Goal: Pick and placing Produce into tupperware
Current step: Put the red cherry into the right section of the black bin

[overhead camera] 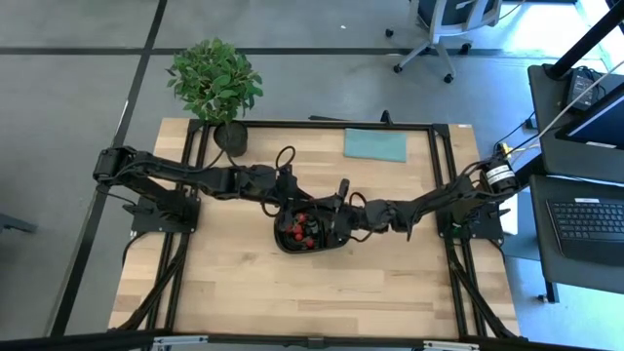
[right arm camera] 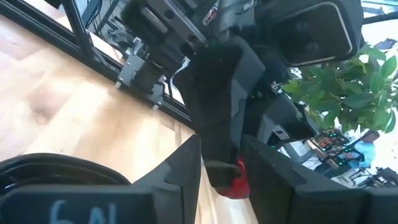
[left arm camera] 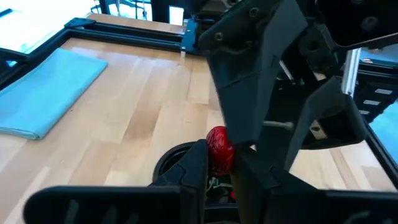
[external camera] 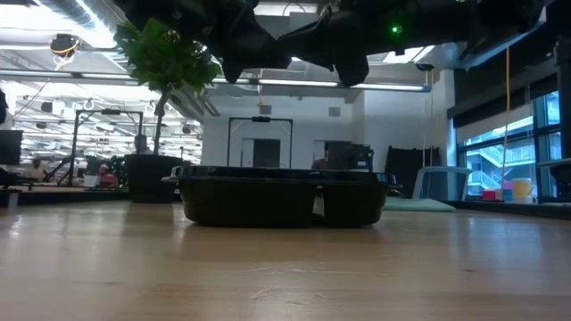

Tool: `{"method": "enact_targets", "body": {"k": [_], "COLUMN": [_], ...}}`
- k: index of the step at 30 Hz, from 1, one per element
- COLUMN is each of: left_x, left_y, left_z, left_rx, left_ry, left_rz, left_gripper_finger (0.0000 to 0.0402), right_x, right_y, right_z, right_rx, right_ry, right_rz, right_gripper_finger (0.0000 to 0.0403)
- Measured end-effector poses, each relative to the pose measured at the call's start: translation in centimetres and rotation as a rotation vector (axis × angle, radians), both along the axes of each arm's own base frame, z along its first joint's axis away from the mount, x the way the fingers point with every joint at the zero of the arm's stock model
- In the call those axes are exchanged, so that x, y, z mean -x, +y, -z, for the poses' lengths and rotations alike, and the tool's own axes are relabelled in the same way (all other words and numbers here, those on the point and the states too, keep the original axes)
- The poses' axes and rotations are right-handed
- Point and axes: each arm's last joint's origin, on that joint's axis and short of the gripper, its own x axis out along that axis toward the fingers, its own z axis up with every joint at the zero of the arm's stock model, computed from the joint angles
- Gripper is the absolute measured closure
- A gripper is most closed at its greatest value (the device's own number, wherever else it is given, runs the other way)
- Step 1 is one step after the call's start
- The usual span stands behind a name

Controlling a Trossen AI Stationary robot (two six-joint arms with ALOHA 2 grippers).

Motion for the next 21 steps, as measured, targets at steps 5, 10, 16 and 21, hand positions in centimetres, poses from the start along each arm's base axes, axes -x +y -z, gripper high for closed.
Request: {"method": "enact_targets", "body": {"k": [5,10,16,21], "left_x": [0.00,0.02,0.02,0.03], "left_y": [-0.47,-0.93,-0.94,-0.93], "left_z": [0.00,-0.01,-0.01,0.02], "left_rx": [0.009,0.009,0.008,0.008], "left_ry": [0.000,0.000,0.000,0.003], "left_rz": [0.035,0.050,0.049,0.048], "left_gripper_finger": [0.0350,0.0350,0.0350,0.0350], "right_x": [0.09,0.11,0.11,0.11], "right_y": [0.44,0.55,0.56,0.56], "right_z": [0.00,-0.03,-0.07,-0.08], "right_rx": [0.026,0.029,0.026,0.017], "right_ry": [0.006,0.004,-0.001,-0.004], "right_rz": [-0.017,-0.021,-0.022,-0.023], "right_gripper_finger": [0.0282,0.0283,0.0285,0.0314]}}
